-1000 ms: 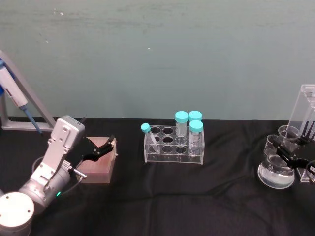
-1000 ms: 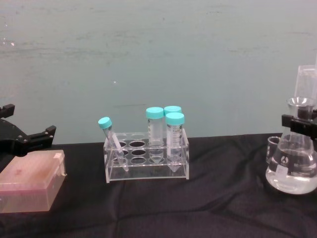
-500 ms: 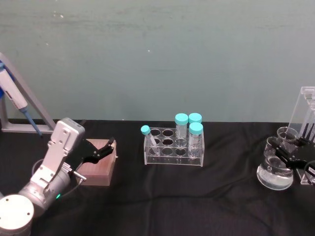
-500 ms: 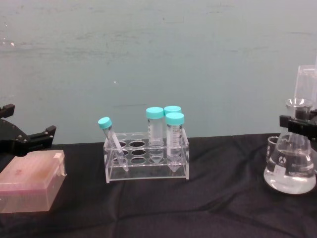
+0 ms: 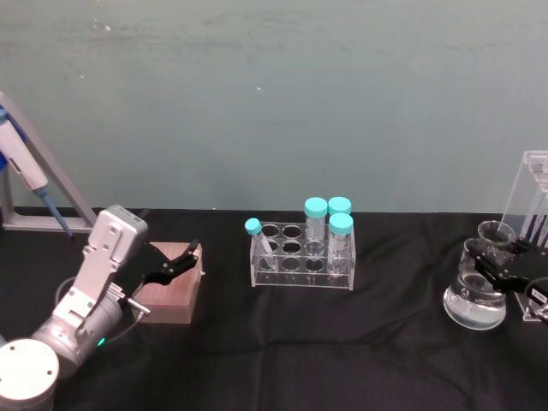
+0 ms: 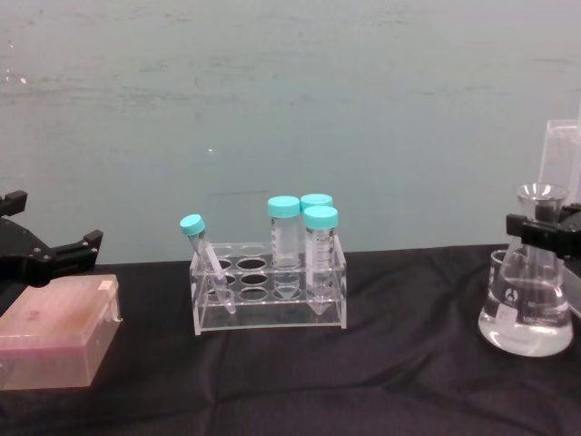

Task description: Place the experimental apparatus aside using one hand.

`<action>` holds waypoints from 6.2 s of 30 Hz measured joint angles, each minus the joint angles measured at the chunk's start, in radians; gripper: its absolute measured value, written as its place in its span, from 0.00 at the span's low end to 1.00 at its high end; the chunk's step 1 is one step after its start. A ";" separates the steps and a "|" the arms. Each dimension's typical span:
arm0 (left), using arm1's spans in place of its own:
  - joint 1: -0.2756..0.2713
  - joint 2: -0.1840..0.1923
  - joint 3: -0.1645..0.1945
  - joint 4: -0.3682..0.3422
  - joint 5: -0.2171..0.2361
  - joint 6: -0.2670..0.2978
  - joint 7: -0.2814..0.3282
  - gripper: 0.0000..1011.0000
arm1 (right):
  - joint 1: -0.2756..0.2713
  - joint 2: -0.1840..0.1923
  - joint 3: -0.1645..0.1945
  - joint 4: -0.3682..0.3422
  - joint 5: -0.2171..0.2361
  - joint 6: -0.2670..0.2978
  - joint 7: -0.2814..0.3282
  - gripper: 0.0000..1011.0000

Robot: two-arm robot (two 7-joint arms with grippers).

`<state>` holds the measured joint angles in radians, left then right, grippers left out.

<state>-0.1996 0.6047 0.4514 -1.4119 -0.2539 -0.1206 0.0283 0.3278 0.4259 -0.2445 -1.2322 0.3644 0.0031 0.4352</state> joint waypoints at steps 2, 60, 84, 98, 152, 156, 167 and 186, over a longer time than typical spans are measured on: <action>0.000 0.000 0.000 0.000 0.000 0.000 0.000 0.99 | 0.007 -0.003 -0.003 0.011 -0.002 -0.001 0.002 0.46; 0.000 0.000 0.000 0.000 0.000 0.000 0.000 0.99 | 0.024 -0.011 -0.010 0.041 -0.005 -0.003 0.014 0.88; 0.000 0.000 0.000 0.000 0.000 0.000 0.000 0.99 | 0.022 -0.010 -0.008 0.034 -0.004 -0.013 0.016 0.99; 0.000 0.000 0.000 0.000 0.000 0.000 0.000 0.99 | 0.017 -0.007 0.001 0.022 0.001 -0.037 0.020 0.99; 0.000 0.000 0.000 0.000 0.000 0.000 0.000 0.99 | -0.115 0.078 0.033 -0.221 0.073 -0.081 0.081 0.99; 0.000 0.000 0.000 0.000 0.000 0.000 0.000 0.99 | -0.154 0.099 0.044 -0.260 0.097 -0.071 0.086 0.99; 0.000 0.000 0.000 0.000 0.000 0.000 0.000 0.99 | -0.262 0.151 0.075 -0.350 0.177 -0.040 0.092 0.99; 0.000 0.000 0.000 0.000 0.000 0.000 0.000 0.99 | -0.314 0.187 0.065 -0.354 0.207 0.011 0.046 0.99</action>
<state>-0.1995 0.6047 0.4514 -1.4120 -0.2539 -0.1206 0.0283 0.0141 0.6125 -0.1793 -1.5863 0.5711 0.0142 0.4814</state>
